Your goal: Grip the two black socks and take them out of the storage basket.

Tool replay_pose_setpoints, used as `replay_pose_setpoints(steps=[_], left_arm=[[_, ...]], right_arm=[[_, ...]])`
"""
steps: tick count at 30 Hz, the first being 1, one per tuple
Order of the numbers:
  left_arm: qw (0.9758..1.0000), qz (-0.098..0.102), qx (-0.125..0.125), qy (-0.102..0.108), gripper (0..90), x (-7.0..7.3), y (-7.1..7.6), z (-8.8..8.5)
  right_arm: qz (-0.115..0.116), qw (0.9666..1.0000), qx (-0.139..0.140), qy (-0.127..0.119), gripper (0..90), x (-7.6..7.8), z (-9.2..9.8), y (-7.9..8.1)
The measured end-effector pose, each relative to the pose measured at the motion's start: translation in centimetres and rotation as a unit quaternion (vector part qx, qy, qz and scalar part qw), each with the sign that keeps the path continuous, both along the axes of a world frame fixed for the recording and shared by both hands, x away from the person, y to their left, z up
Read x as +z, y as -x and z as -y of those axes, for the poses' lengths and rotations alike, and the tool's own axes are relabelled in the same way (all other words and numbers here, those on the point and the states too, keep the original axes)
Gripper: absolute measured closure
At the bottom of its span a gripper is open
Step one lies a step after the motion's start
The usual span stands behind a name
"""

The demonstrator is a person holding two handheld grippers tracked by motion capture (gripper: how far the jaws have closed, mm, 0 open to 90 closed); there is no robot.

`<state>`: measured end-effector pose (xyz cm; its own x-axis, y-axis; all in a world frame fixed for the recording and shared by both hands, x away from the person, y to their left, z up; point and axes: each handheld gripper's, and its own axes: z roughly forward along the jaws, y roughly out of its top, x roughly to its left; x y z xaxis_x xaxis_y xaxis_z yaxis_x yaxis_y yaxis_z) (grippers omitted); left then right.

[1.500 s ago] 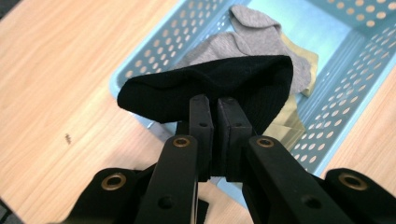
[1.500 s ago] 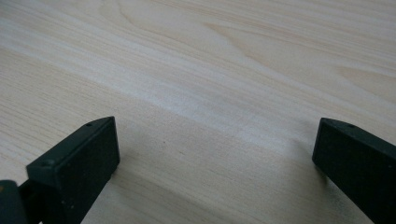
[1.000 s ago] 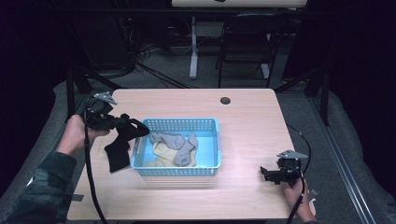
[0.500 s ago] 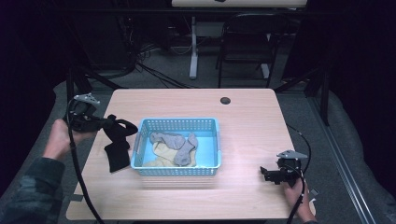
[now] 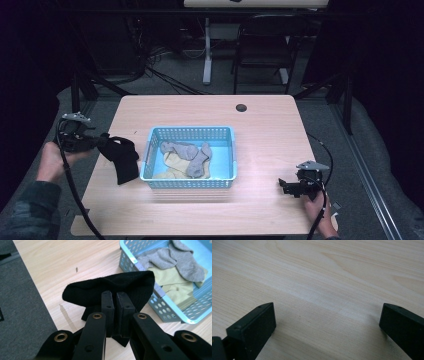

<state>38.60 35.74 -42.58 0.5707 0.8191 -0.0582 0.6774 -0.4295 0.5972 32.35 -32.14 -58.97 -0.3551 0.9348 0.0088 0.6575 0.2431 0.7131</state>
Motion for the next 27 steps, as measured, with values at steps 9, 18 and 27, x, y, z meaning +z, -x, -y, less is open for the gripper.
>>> replay_pose_setpoints(steps=[9, 18, 27], left_arm=[[0.9998, -0.012, 0.014, -0.001, 85.2, -2.0, 0.2, -0.4], [0.9994, -0.027, 0.019, -0.013, 85.2, -4.5, -0.4, 0.4], [0.9988, -0.033, 0.025, -0.026, 85.0, -6.4, -1.1, 1.4]], right_arm=[[0.0, 1.0, 0.0, 0.0, 0.0, 0.0, 0.0, 0.0], [0.0, 1.0, -0.001, 0.0, 0.0, 0.0, 0.0, 0.0], [0.001, 1.0, -0.001, 0.0, 0.0, 0.0, 0.0, 0.0]])
